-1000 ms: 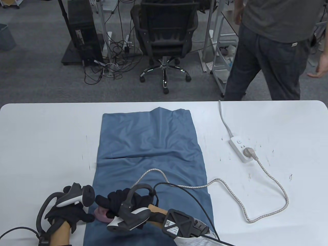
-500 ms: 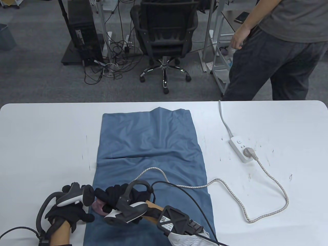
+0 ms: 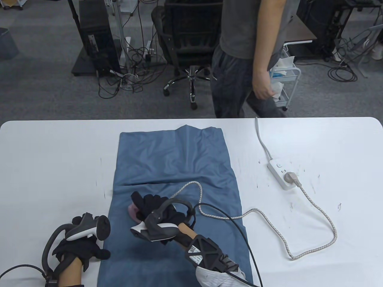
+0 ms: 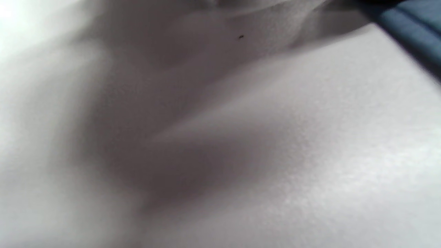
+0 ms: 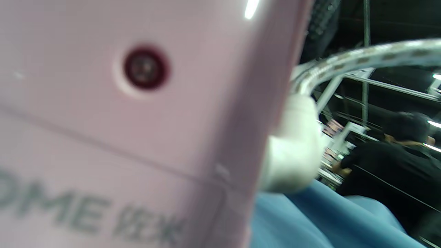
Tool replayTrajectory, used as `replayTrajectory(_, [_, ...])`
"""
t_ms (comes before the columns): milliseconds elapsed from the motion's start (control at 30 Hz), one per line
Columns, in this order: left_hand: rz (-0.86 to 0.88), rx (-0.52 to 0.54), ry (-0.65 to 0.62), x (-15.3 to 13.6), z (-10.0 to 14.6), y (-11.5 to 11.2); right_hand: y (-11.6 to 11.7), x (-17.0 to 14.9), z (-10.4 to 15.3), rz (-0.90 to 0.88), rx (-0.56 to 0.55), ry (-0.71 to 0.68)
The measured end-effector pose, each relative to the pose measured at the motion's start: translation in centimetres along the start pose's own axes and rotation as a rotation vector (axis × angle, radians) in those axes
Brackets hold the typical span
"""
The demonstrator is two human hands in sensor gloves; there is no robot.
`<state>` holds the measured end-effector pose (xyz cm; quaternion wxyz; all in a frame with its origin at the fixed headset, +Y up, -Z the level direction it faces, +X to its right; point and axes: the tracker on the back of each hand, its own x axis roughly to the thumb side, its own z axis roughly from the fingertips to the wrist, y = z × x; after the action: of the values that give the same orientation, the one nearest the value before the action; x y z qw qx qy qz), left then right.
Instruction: Iron pillowcase with electric iron on table
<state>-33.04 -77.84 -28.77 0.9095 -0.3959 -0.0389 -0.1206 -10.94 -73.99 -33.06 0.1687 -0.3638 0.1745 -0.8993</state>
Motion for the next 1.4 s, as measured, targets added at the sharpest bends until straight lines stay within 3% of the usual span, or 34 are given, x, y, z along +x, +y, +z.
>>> replayTrajectory(133, [0.032,0.026,-0.050,0.0,0.1,0.1,-0.1,-2.4,0.9,-0.156,0.048,0.068])
replayTrajectory(333, [0.104,0.187,-0.174,1.0,1.0,1.1,-1.9,-1.6,3.1,-0.321,0.067,-0.037])
replayTrajectory(400, [0.045,0.180,-0.204,2.2,0.8,1.1,-2.0,-1.0,3.5,-0.385,0.062,-0.046])
replayTrajectory(567, [-0.088,0.066,-0.148,3.6,0.1,0.7,-1.3,-1.4,4.1,-0.245,0.106,-0.024])
replayTrajectory(667, [-0.097,0.077,-0.151,3.7,0.1,0.7,-0.5,-3.7,5.1,-0.243,0.207,0.030])
replayTrajectory(1000, [-0.109,0.058,-0.129,3.9,0.2,0.9,2.4,-12.9,13.5,-0.082,0.312,0.267])
replayTrajectory(1167, [-0.100,0.056,-0.129,3.9,0.1,0.9,3.1,-16.5,16.3,-0.020,0.361,0.390])
replayTrajectory(1400, [-0.093,0.055,-0.139,3.8,0.1,0.8,0.6,-15.3,16.5,-0.102,0.183,0.276])
